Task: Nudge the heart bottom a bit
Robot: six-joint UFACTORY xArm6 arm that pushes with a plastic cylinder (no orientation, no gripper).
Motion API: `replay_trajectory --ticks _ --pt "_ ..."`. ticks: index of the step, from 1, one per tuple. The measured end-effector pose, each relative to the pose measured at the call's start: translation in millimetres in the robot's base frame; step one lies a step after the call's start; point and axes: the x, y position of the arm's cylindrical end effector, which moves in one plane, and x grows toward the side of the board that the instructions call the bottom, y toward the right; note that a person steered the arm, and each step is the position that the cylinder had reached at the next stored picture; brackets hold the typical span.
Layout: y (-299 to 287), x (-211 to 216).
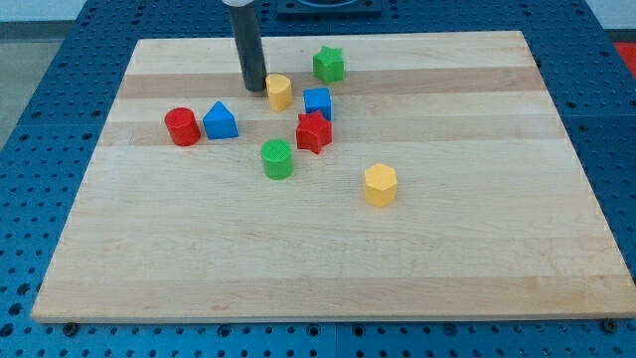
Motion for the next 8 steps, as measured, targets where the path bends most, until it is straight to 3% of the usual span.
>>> replay_trajectory --ticks 2,4,5,8 --pt "29 -19" --pt "56 7" --pt "49 28" --pt "-8 19"
